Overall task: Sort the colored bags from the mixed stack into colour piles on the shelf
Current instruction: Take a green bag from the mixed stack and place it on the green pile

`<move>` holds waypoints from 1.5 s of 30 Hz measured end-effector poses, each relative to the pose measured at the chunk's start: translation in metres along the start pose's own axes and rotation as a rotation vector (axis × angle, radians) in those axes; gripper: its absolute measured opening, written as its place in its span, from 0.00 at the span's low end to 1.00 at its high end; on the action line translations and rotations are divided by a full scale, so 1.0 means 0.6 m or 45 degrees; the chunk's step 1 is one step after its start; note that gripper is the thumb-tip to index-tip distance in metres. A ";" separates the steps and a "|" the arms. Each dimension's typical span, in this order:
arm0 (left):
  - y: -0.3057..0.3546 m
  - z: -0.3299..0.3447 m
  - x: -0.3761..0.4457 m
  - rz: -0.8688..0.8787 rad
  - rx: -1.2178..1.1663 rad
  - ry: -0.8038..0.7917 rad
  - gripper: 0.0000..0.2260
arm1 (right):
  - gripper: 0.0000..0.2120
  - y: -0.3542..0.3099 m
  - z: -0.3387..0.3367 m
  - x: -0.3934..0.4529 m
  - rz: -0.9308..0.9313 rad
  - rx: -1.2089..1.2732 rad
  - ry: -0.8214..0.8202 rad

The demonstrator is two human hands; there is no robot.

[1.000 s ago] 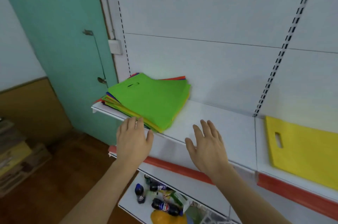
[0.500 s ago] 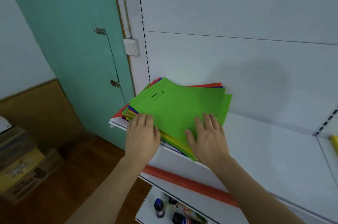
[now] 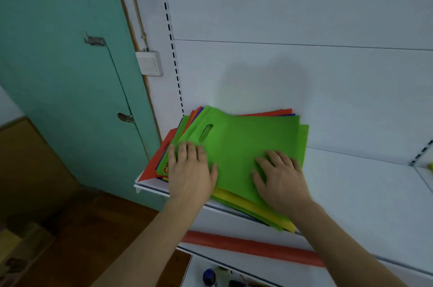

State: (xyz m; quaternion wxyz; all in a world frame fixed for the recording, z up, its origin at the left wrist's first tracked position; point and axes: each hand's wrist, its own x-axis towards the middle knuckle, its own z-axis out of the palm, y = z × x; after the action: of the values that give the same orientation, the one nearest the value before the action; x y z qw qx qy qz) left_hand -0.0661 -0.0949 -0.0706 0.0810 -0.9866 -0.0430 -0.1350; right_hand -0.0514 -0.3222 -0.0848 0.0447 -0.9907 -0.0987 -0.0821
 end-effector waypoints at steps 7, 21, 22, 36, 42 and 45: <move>0.003 0.002 -0.005 0.142 -0.149 0.059 0.25 | 0.22 -0.018 -0.004 -0.058 0.465 -0.095 0.172; 0.017 0.018 -0.020 0.417 -0.568 0.089 0.37 | 0.32 0.037 -0.037 -0.066 0.913 0.593 0.265; 0.018 0.019 -0.020 0.412 -0.596 0.117 0.34 | 0.29 0.048 -0.041 -0.064 0.949 0.646 0.254; 0.021 -0.023 0.042 0.064 -0.972 0.014 0.36 | 0.05 0.136 -0.060 -0.124 0.745 0.928 0.862; 0.048 -0.061 0.092 -0.037 -1.890 -0.005 0.19 | 0.10 0.145 -0.076 -0.158 0.693 1.103 0.997; 0.072 -0.054 0.080 0.050 -1.936 0.082 0.11 | 0.11 0.143 -0.064 -0.178 0.721 0.997 0.951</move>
State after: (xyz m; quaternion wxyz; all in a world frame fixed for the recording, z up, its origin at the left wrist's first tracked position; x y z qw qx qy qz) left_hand -0.0236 -0.1398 -0.0330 -0.6174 -0.7669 0.0819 -0.1546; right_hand -0.1432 -0.4304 -0.0716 0.4571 -0.7927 0.1682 -0.3665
